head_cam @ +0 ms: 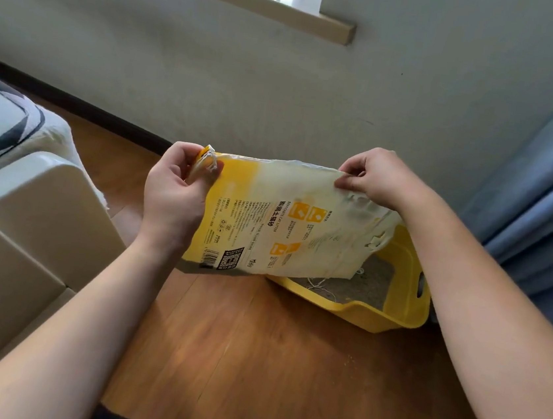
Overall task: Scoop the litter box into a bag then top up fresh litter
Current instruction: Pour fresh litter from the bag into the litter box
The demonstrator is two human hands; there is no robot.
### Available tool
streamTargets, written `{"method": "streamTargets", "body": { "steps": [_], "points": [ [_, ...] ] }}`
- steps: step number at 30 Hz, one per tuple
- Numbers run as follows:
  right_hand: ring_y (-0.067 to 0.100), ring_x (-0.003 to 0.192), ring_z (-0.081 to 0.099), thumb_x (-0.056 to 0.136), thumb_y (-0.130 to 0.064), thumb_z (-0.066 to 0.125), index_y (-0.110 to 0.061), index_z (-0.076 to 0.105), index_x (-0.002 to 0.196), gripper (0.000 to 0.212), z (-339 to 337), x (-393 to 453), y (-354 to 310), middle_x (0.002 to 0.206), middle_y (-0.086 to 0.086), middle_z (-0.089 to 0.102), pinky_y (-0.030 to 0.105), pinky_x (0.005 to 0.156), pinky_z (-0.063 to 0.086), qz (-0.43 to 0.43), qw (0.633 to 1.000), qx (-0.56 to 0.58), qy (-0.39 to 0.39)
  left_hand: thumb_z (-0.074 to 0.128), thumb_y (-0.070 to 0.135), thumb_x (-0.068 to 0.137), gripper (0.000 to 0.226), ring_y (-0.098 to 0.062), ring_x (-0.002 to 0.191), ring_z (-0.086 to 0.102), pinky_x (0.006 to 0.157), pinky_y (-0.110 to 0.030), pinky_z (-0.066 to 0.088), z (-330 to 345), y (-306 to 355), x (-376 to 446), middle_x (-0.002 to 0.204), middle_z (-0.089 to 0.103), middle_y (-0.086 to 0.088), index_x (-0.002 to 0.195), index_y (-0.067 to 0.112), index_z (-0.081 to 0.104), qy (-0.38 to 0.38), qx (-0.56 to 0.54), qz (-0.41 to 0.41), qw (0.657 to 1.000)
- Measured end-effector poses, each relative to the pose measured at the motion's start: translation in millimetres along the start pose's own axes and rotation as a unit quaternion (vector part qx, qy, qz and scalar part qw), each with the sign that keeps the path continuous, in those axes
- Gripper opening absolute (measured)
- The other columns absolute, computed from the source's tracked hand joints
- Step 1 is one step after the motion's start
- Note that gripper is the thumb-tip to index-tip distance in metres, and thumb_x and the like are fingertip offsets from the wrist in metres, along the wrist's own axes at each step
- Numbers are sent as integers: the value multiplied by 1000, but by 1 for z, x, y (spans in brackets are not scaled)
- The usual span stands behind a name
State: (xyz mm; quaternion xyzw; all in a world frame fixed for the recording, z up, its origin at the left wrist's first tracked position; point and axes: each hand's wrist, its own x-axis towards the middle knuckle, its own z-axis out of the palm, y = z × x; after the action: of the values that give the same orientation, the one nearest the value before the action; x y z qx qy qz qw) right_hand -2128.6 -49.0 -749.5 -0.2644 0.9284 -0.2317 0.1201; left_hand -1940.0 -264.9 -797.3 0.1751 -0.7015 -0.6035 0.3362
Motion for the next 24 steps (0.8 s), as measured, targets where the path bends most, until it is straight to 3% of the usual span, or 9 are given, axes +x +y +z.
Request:
{"method": "streamTargets", "body": {
  "steps": [3, 7, 13, 19, 24],
  "points": [
    [5, 73, 59, 85, -26, 73, -23, 75, 90, 7, -1, 1, 2, 80, -10, 68, 17, 61, 42, 1, 1000, 5, 5, 69, 26, 91, 17, -37, 90, 67, 73, -59, 55, 2, 1, 1, 95, 68, -16, 99, 12, 63, 2, 3, 8, 1000],
    [13, 84, 64, 84, -29, 73, -24, 75, 90, 8, 0, 2, 7, 86, -6, 72, 27, 75, 50, 6, 1000, 4, 8, 69, 24, 91, 17, -37, 88, 66, 73, -56, 55, 6, 1, 1, 94, 67, -16, 98, 10, 63, 7, 4, 20, 1000],
    [13, 85, 67, 84, -30, 73, -27, 76, 89, 7, 2, 2, 10, 84, -9, 73, 24, 71, 51, 13, 1000, -5, -16, 69, 24, 91, 14, -19, 79, 63, 71, -48, 55, 10, 5, 0, 87, 65, -4, 97, 13, 62, 3, 1, 29, 1000],
    [12, 83, 69, 83, -26, 74, -30, 75, 81, 4, 8, 3, 12, 80, -9, 73, 24, 73, 53, 9, 1000, 15, -6, 69, 27, 91, 8, -31, 83, 66, 70, -50, 57, 10, 11, 1, 88, 66, -2, 92, 24, 61, 3, 14, 59, 998],
    [12, 81, 70, 80, -24, 77, -30, 76, 77, 7, 18, 9, 12, 78, -8, 74, 34, 82, 57, 18, 1000, 3, -14, 70, 27, 91, 13, -37, 86, 65, 69, -56, 55, 7, 10, 2, 93, 66, -14, 96, 18, 62, 12, 16, 71, 997]
  ]
}}
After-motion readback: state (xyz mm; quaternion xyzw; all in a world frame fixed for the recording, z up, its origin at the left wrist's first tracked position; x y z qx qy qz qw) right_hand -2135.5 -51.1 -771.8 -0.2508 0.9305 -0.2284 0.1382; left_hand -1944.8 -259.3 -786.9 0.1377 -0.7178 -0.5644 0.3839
